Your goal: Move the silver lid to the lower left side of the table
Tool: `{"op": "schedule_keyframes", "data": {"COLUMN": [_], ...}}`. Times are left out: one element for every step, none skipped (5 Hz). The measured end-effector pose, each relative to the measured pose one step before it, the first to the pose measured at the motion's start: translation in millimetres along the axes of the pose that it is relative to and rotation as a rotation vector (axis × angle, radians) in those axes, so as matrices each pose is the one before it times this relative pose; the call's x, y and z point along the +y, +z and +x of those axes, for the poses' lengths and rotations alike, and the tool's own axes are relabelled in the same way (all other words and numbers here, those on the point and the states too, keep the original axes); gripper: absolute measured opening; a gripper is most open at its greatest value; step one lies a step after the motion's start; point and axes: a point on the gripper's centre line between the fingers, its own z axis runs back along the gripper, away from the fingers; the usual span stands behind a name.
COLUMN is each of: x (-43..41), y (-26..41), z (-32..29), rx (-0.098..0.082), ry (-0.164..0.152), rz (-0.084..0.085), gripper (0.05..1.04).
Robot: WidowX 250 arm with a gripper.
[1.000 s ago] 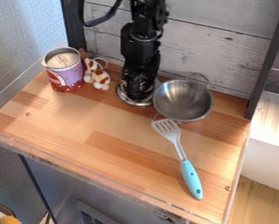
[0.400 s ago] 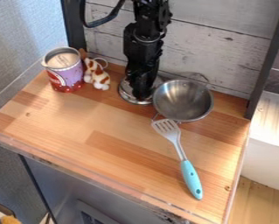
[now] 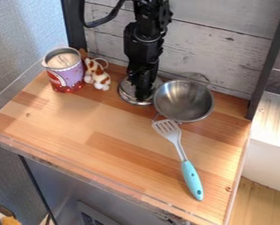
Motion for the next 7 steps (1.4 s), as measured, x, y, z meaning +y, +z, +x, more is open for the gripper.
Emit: {"op": "schedule_keyframes", "data": {"x": [3.98, 8.75, -0.23, 2.33, 12.09, 15.47, 13.81], "y": [3.03, 5.57, 16.43, 14.26, 17.88, 15.43, 8.29], "z": [1.87, 9.35, 8.31, 9.43, 16.53, 3.8, -0.51], "rx": [-0.0017, -0.0115, -0.0215, -0.0424, -0.0117, 0.0094, 0.0019], "ry": [0.0142, 0.0345, 0.0277, 0.0182, 0.0266, -0.014, -0.1217], "rz": [0.0023, 0.0129, -0.0273, -0.0074, -0.0212, -0.0142, -0.0015], "gripper": [0.278, 0.278, 0.278, 0.278, 0.278, 0.278, 0.278]}}
